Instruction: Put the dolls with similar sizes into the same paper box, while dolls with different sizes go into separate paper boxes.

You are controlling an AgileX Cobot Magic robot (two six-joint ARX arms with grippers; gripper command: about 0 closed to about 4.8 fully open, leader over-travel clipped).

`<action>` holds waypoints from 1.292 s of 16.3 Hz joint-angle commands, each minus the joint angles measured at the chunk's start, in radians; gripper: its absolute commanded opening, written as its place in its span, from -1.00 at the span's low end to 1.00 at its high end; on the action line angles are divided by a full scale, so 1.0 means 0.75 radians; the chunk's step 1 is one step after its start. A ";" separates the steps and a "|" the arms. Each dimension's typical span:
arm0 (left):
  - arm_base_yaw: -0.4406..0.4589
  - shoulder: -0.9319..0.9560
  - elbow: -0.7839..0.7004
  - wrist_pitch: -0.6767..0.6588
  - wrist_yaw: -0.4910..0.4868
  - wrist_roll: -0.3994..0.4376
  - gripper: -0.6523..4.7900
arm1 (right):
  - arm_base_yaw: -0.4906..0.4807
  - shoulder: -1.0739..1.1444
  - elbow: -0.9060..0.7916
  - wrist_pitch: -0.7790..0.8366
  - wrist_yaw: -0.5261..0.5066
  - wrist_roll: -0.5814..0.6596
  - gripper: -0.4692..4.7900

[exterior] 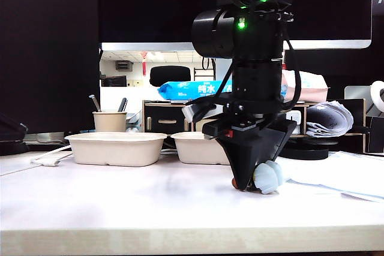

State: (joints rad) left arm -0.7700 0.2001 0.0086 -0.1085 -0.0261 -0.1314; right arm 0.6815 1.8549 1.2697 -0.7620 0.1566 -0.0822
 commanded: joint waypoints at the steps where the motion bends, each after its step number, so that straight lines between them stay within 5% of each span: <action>1: 0.011 -0.050 0.001 0.012 0.005 0.000 -0.78 | -0.001 -0.008 0.022 0.005 -0.003 0.005 -0.45; 8: 0.218 -0.264 0.001 0.018 0.006 0.000 -0.78 | 0.002 0.007 0.312 0.267 -0.410 0.036 -0.37; 15: 0.544 -0.262 0.001 0.013 0.005 0.000 -0.78 | 0.004 0.365 0.750 0.485 -0.537 0.042 -0.36; 18: 0.591 -0.262 0.001 0.013 0.002 0.000 -0.78 | 0.003 0.504 0.903 0.473 -0.535 0.076 -0.35; 20: 0.591 -0.262 0.001 0.013 0.006 0.000 -0.78 | 0.001 0.544 0.925 0.485 -0.480 0.076 0.12; 21: 0.591 -0.262 0.001 0.013 0.005 0.000 -0.78 | -0.001 0.547 0.925 0.486 -0.476 0.076 0.15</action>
State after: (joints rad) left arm -0.3290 0.0032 0.0086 -0.1089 -0.0261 -0.1314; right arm 0.6819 2.2673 1.9564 -0.4171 -0.2089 -0.0284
